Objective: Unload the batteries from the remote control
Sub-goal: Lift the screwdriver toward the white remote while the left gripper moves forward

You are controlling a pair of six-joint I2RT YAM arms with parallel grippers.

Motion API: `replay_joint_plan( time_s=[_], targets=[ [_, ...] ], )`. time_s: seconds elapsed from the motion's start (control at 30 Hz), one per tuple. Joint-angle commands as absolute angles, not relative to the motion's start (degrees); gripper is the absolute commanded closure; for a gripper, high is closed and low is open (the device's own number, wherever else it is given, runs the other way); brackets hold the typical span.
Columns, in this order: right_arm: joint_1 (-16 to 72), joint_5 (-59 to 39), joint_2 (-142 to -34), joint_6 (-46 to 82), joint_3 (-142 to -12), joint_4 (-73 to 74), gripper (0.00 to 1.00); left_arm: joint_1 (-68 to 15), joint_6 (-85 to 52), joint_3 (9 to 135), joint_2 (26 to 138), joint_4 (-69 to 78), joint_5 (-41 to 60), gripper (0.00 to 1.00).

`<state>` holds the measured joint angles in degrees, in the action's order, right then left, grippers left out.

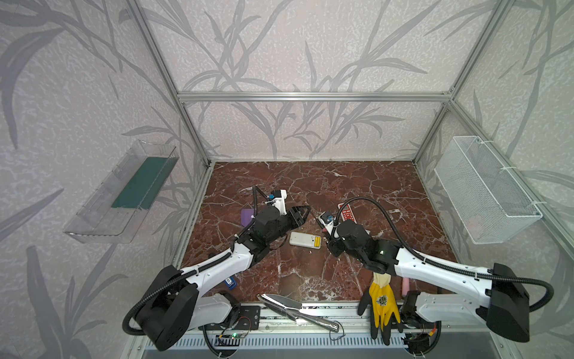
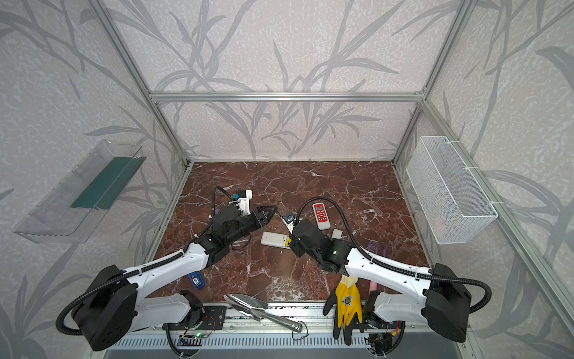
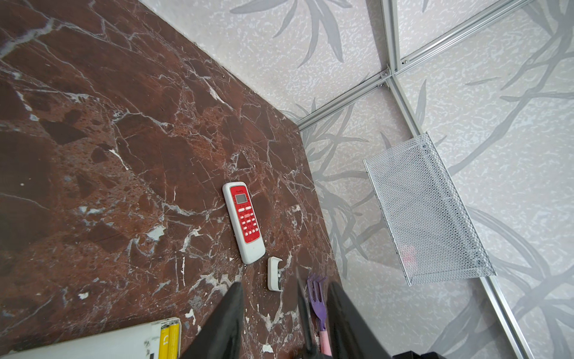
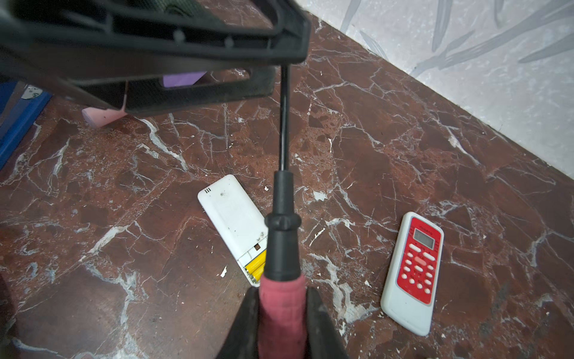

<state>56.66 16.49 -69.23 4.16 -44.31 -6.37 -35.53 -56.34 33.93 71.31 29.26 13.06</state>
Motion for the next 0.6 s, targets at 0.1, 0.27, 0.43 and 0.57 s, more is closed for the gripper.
replay_joint_plan(
  time_s=[0.1,0.27,0.43,0.57],
  targets=[
    [57.30,16.57,-69.52,3.34,-46.87,-5.72,1.00,-35.87,-57.28,35.95,72.79,32.55,13.01,0.72],
    [57.38,15.98,-69.61,3.16,-46.89,-5.20,1.00,-35.88,-57.55,36.12,73.27,33.14,13.27,0.86],
    [57.39,15.35,-69.48,2.81,-46.26,-3.77,1.00,-35.87,-57.73,35.91,73.08,32.79,13.37,1.00],
    [57.33,14.38,-68.36,2.39,-45.01,-1.34,1.00,-35.82,-58.17,34.95,72.46,33.47,12.90,1.00]
  ],
)
